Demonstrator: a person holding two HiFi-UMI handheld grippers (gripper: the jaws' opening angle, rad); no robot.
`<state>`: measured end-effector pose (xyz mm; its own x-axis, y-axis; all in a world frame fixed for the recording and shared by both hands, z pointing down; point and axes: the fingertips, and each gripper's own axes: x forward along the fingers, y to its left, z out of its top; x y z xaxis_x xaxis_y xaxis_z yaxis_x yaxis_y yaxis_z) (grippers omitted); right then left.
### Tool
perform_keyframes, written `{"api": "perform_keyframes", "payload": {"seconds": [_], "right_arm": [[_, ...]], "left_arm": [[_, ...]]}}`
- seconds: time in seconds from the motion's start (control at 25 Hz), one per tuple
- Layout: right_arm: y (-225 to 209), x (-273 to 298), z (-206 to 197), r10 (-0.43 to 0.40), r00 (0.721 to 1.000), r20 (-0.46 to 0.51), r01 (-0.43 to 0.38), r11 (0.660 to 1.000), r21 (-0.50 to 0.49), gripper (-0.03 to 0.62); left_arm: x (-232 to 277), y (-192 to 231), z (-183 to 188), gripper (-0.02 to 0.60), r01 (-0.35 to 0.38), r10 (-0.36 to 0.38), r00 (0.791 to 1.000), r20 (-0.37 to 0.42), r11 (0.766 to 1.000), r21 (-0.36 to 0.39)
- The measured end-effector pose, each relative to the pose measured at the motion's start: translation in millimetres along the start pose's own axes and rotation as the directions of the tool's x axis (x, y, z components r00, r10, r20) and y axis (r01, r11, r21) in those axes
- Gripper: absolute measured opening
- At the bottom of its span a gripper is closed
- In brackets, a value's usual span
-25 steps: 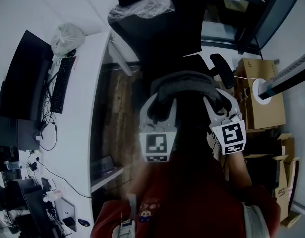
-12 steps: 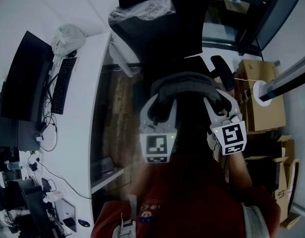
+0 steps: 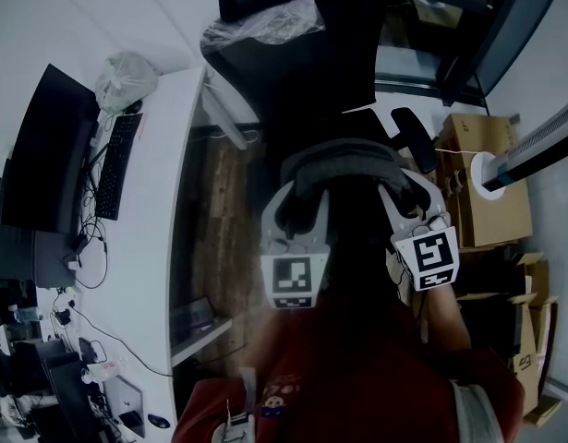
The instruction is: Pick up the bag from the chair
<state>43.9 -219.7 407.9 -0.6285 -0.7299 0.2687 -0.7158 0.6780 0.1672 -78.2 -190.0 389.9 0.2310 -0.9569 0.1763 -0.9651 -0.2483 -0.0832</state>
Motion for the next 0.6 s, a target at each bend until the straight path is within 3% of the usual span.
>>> {"api": "perform_keyframes", "payload": {"seconds": [0.6], "right_arm": [[-7.2,6.7,3.6,-0.005,1.0,-0.004,0.005,1.0,0.001,0.14]], "left_arm": [[8.1,2.6,4.8,0.176,0.003,-0.003,1.0,0.001,1.0,0.001]]}}
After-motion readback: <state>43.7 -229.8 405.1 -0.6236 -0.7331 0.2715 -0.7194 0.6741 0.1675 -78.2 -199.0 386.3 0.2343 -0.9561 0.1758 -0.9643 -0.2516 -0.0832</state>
